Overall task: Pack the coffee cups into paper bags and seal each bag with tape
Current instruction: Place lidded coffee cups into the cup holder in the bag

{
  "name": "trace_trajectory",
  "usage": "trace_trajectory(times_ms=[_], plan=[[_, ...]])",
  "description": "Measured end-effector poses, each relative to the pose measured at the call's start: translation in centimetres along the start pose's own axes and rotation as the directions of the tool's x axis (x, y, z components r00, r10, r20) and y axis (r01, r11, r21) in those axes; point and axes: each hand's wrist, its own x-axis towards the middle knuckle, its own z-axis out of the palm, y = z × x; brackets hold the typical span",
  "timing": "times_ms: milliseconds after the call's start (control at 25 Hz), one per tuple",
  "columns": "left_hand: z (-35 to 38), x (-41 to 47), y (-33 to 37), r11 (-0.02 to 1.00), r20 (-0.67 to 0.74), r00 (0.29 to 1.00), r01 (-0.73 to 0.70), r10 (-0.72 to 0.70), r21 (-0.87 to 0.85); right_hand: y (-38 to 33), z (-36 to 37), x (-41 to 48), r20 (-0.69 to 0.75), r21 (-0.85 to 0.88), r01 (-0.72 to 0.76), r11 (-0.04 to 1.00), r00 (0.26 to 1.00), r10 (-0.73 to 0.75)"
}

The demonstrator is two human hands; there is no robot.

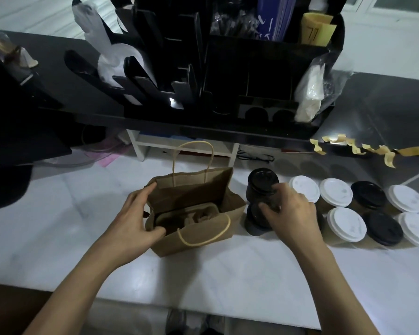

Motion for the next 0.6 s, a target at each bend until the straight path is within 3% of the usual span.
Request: trace_trajectory(times_ms=[80, 280, 600], plan=[[0.0, 0.1, -0.2, 1.000, -0.002, 1.000, -0.008, 0.008, -0.011, 0.3, 1.2, -0.1, 0.030, -0.102, -0.048, 0.994, 0.998, 0.051], [0.0, 0.0, -0.6, 1.000, -0.002, 1.000, -0.017, 0.017, -0.019, 0.8, 3.9, 0.2, 0.072, -0.174, -0.070, 0.982, 0.994, 0.083], [0.2, 0.1, -1.1, 0.998, -0.012, 0.999, -0.040, 0.039, -0.043, 1.1, 5.1, 0.4, 0.113, -0.208, -0.062, 0.976, 0.990, 0.087]])
